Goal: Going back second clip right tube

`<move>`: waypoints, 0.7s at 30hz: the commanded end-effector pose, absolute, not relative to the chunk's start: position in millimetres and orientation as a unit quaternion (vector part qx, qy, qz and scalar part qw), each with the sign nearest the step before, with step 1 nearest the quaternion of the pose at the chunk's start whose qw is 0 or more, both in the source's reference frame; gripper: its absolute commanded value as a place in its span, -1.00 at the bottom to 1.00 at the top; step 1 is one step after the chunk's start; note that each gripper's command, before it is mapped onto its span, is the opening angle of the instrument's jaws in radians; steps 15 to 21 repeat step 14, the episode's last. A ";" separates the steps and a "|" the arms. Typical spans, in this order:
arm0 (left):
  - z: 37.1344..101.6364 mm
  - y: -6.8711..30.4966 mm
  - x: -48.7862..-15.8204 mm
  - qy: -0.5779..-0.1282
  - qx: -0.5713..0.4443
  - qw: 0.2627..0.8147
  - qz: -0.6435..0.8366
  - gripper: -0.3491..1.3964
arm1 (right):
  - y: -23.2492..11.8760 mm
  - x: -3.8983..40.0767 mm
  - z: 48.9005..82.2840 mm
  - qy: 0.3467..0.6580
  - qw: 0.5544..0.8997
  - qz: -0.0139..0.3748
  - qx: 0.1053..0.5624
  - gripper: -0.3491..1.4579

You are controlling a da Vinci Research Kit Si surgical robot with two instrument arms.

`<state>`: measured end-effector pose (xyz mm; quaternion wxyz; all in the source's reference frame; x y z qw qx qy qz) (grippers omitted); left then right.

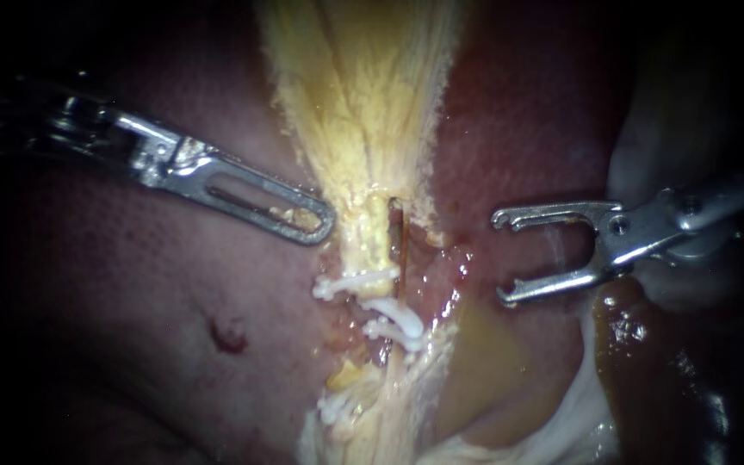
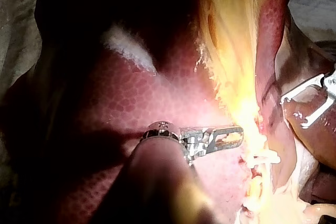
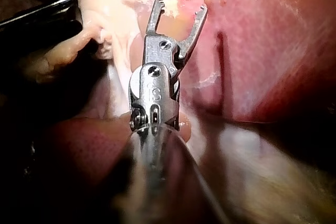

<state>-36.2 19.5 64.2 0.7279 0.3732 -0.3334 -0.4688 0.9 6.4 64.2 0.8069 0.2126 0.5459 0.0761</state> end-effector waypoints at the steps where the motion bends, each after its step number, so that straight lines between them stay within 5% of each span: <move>1: 64.2 19.6 -36.2 -0.333 0.373 0.728 -0.469 -1.00 | 6.4 0.9 64.2 0.546 0.807 0.076 0.213 -0.06; 21: 64.2 19.6 -36.2 -0.331 0.372 0.729 -0.469 -1.00 | 6.4 1.1 64.1 0.546 0.807 0.076 0.212 -0.06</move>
